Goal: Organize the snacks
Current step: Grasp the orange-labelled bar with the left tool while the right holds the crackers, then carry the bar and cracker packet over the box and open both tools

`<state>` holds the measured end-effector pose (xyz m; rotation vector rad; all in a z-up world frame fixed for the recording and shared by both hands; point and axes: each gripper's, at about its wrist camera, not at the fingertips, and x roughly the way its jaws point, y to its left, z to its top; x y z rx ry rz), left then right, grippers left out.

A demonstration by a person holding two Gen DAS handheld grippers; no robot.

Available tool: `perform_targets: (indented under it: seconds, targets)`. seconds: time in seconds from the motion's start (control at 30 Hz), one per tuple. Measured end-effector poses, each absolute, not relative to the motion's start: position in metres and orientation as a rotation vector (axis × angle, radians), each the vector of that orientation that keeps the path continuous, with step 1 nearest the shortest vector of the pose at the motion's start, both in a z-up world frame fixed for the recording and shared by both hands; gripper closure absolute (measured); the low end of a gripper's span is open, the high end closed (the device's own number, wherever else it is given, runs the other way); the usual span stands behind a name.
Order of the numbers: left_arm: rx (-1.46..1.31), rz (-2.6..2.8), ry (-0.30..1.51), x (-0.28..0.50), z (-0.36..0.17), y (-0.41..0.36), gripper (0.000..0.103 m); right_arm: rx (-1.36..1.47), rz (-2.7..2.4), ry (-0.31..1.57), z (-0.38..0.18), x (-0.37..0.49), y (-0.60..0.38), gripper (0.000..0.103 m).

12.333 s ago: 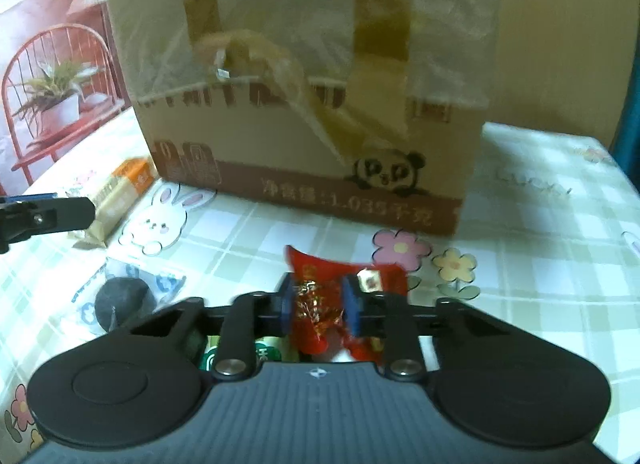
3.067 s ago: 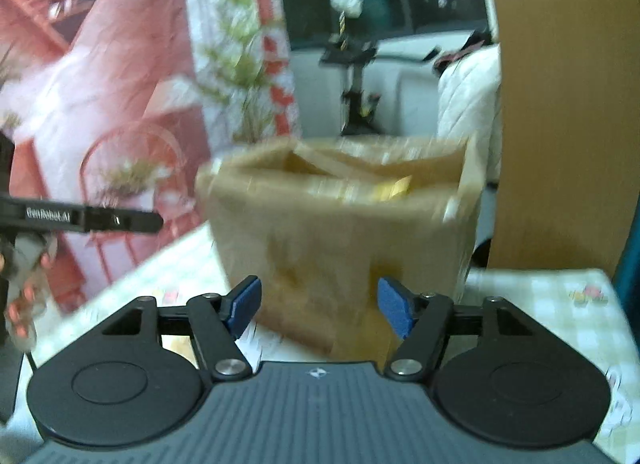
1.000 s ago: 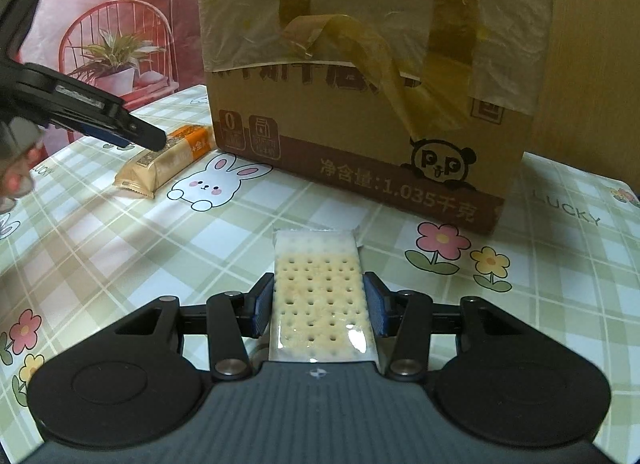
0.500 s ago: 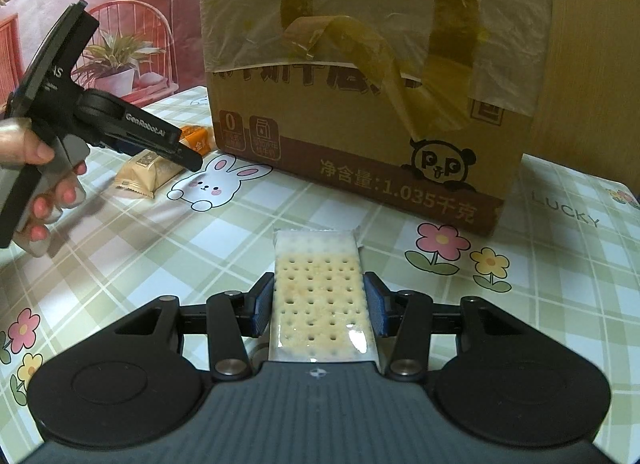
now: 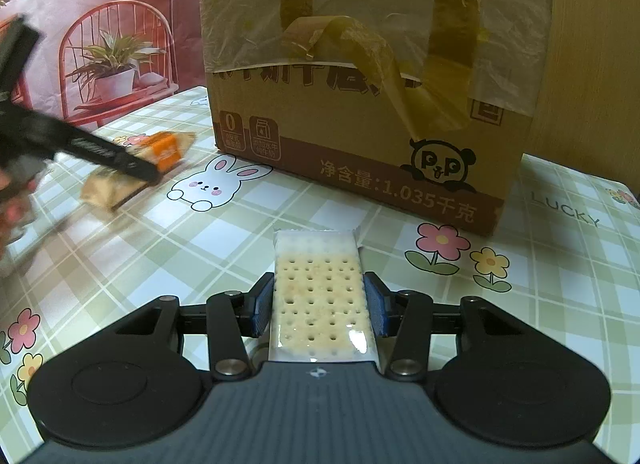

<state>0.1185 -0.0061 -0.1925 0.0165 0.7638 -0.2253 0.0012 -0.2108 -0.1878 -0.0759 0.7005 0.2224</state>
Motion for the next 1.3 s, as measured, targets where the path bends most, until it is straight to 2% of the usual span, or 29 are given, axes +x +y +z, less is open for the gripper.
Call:
perform_targets:
  seconds: [0.33,0.53,0.93,1.3]
  targets:
    - [-0.052,-0.225,0.680,0.073,-0.155,0.010,0.065,-0.077,0.247,0.740,-0.179,-0.004,-0.206,0.054]
    - [-0.113,-0.212,0.639,0.063,-0.135,0.014,0.065,-0.063,0.266,0.694,-0.152,-0.015,-0.201,0.054]
    - [-0.155,-0.191,0.508,0.048,-0.079,0.033,0.065,-0.017,0.309,0.498,-0.068,-0.019,-0.204,0.054]
    - [-0.107,-0.217,0.345,0.085,-0.024,0.019,0.065,-0.031,0.272,0.362,-0.015,0.000,-0.213,0.054]
